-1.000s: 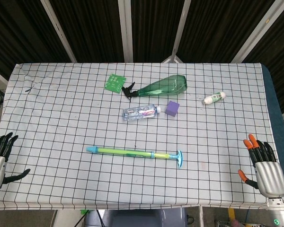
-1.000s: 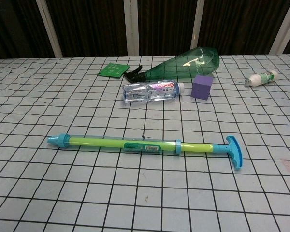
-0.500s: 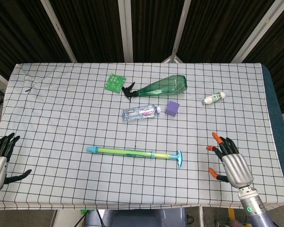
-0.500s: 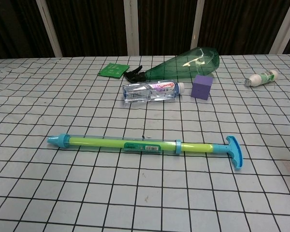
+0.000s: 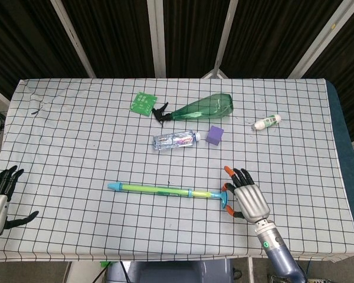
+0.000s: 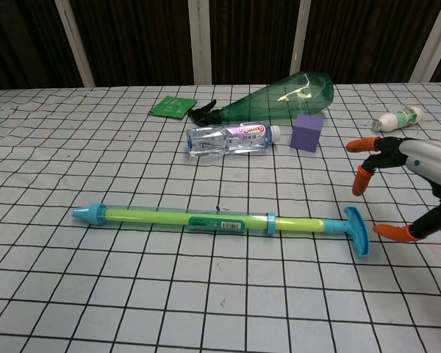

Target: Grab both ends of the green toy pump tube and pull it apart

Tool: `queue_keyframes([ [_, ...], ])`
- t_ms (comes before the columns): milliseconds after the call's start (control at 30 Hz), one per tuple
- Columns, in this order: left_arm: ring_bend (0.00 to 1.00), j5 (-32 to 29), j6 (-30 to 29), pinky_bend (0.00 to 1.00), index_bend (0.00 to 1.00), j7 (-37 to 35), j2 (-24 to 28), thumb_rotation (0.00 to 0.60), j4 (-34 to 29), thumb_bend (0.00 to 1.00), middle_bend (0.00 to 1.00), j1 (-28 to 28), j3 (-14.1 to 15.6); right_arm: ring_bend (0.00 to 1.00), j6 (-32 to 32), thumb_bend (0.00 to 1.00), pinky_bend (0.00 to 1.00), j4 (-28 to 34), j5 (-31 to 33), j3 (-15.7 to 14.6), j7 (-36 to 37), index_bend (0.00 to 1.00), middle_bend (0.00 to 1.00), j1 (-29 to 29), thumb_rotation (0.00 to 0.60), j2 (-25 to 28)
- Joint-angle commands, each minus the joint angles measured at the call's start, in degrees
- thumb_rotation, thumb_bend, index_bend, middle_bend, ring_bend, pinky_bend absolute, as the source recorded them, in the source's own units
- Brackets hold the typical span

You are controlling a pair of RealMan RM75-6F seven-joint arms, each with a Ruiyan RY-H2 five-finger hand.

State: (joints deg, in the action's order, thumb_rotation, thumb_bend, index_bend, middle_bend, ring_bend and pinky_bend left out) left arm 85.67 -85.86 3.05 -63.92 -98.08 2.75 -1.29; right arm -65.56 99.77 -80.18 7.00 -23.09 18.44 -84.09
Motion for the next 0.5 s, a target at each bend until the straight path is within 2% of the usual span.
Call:
queue_keyframes([
  [33,0.00,0.00,0.06,0.00,0.00,0.01,0.02,0.600,-0.09,0.07,0.00,0.05,-0.01,0.00,0.70,0.31,0.00,-1.78,2.00,0.99,-1.69,0.42,0.11,1.19,0.600,-2.44],
  [233,0.00,-0.15,0.32,0.00,0.00,-0.01,-0.01,0.600,-0.14,0.07,0.00,0.15,-0.02,0.00,1.16,0.31,0.00,-4.25,4.21,1.68,-3.76,0.42,0.12,2.65,0.600,-5.66],
  [500,0.00,-0.65,0.65,0.00,0.00,-0.72,0.03,0.600,-0.16,0.07,0.00,0.30,-0.24,0.00,1.59,0.31,0.00,-7.44,6.35,1.59,-5.35,0.47,0.14,4.23,0.600,-9.96],
])
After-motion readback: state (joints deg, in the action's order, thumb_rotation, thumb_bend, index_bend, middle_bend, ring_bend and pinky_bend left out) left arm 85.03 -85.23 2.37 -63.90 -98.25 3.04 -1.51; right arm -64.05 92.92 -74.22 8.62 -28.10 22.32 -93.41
